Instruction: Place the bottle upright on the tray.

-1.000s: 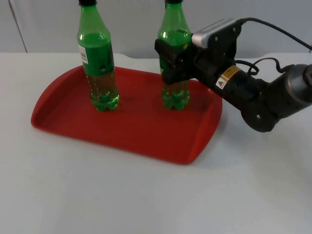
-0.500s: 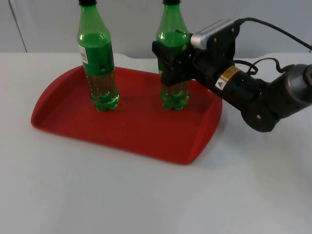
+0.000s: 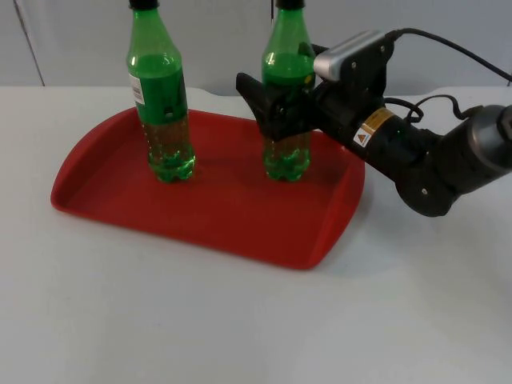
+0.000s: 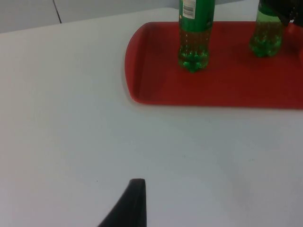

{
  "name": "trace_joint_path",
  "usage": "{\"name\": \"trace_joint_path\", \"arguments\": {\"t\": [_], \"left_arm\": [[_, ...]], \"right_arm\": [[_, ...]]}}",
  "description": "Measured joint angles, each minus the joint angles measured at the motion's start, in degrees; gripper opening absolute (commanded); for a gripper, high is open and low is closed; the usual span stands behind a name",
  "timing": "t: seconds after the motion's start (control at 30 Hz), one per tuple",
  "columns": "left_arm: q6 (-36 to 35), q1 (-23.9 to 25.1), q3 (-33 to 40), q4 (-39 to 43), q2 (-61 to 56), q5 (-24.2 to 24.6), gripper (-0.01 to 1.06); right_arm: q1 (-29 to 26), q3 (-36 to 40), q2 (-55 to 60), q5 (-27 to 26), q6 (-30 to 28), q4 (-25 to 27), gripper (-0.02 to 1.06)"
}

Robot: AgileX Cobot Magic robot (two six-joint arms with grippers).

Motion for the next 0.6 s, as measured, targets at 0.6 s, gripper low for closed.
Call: {"name": "trace_joint_path", "arguments": {"t": [0.6], "left_arm": [[0.0,0.0,0.0,0.0,0.0,0.0,1.05]], "right_arm": [[0.0,13.6,-3.4,-0.2,-2.6,2.6,1.05]]}}
